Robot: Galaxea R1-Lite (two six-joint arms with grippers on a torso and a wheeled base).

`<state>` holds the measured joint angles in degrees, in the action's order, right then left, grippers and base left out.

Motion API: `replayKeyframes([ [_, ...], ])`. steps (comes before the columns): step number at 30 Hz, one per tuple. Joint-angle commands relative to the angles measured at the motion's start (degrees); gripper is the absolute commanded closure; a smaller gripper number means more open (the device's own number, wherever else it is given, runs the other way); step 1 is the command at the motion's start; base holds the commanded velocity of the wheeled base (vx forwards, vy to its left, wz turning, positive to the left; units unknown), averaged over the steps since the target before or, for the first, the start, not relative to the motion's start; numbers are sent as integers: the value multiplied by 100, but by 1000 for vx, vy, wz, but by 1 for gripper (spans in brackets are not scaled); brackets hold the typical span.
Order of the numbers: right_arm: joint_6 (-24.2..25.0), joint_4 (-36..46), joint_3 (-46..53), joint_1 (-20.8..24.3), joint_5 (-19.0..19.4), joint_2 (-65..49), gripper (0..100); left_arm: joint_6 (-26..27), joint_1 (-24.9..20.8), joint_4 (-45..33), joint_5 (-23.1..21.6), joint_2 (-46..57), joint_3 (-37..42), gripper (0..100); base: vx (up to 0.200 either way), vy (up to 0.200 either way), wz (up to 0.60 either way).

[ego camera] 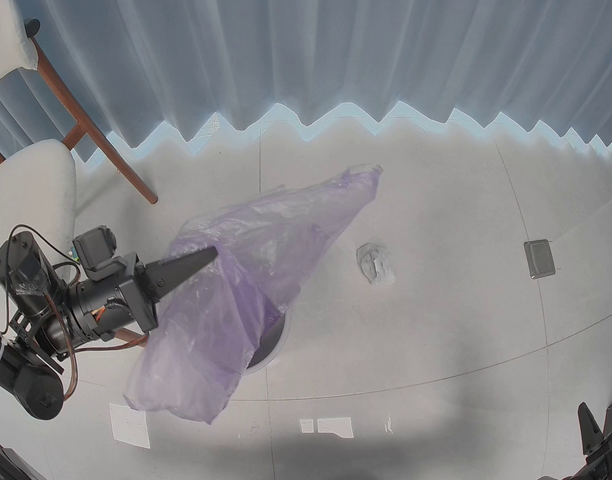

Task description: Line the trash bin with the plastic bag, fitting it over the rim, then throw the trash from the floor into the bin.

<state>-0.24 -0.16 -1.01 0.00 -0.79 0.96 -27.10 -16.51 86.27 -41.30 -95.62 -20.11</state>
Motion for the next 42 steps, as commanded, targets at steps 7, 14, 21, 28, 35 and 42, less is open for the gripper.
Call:
replayKeyframes([
  [7,-2,-2,101,0,0,-96,0,240,323,4,-300,-79,95,100,0,0,0],
  [14,-2,-2,101,0,0,-96,0,319,754,4,-449,-88,183,100,0,0,0],
  [21,-2,-2,101,0,0,-96,0,1277,613,-5,105,-571,183,100,0,0,0],
  [28,-2,-2,101,0,0,-96,0,1374,701,-216,1142,-642,-212,100,0,0,0],
  [35,-2,-2,101,0,0,-96,0,2244,561,-1007,2364,-598,-291,100,0,0,0],
  [42,-2,-2,101,0,0,-96,0,2227,578,-1218,2408,202,-344,100,0,0,0],
])
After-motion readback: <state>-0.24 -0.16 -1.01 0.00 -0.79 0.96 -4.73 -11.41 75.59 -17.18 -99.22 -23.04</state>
